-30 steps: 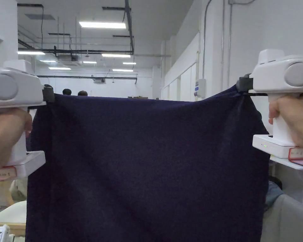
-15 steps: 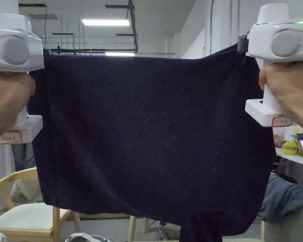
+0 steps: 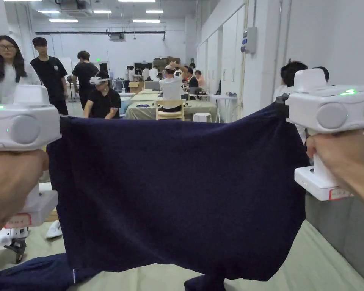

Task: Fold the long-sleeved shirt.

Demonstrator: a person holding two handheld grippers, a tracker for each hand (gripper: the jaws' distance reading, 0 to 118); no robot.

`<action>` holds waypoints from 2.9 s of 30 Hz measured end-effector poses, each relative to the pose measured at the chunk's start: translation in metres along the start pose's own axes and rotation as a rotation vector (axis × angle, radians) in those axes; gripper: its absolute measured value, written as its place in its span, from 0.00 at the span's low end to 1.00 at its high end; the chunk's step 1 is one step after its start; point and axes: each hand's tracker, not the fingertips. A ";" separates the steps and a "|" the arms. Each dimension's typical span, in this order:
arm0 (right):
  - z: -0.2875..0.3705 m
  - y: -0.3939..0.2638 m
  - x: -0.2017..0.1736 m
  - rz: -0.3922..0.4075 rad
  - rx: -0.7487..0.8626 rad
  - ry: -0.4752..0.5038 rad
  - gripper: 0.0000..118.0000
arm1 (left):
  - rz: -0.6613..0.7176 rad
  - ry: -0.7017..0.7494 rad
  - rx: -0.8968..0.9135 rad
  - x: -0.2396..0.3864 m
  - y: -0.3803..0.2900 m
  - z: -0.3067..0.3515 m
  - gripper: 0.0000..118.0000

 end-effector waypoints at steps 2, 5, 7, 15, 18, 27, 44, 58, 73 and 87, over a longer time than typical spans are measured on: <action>0.014 -0.030 -0.002 0.028 -0.042 0.006 0.01 | 0.056 -0.037 -0.045 -0.003 -0.034 0.013 0.13; 0.043 -0.071 -0.003 0.070 -0.092 0.033 0.01 | 0.069 -0.068 -0.102 -0.003 -0.086 0.040 0.13; 0.069 -0.101 -0.002 0.055 -0.115 0.055 0.01 | 0.068 -0.076 -0.128 -0.001 -0.116 0.063 0.13; 0.197 -0.220 0.001 0.033 -0.230 0.121 0.01 | 0.110 -0.131 -0.222 -0.011 -0.231 0.180 0.13; 0.247 -0.264 -0.005 0.057 -0.305 0.154 0.01 | 0.172 -0.146 -0.291 -0.020 -0.269 0.221 0.13; 0.359 -0.410 -0.019 -0.125 -0.675 0.263 0.01 | 0.018 -0.198 -0.641 -0.043 -0.388 0.298 0.13; 0.388 -0.493 -0.048 -0.078 -1.065 0.261 0.02 | 0.027 -0.124 -0.871 -0.054 -0.472 0.336 0.13; 0.247 -0.381 -0.053 -0.210 -0.505 0.111 0.34 | 0.126 -0.029 -0.428 0.001 -0.361 0.199 0.06; -0.115 -0.409 -0.127 -0.113 -0.647 0.231 0.98 | 0.081 -0.145 -0.490 0.044 -0.383 0.027 0.04; -0.176 -0.423 -0.129 -0.189 -0.832 0.225 0.00 | 0.079 -0.153 -0.522 0.025 -0.407 0.029 0.04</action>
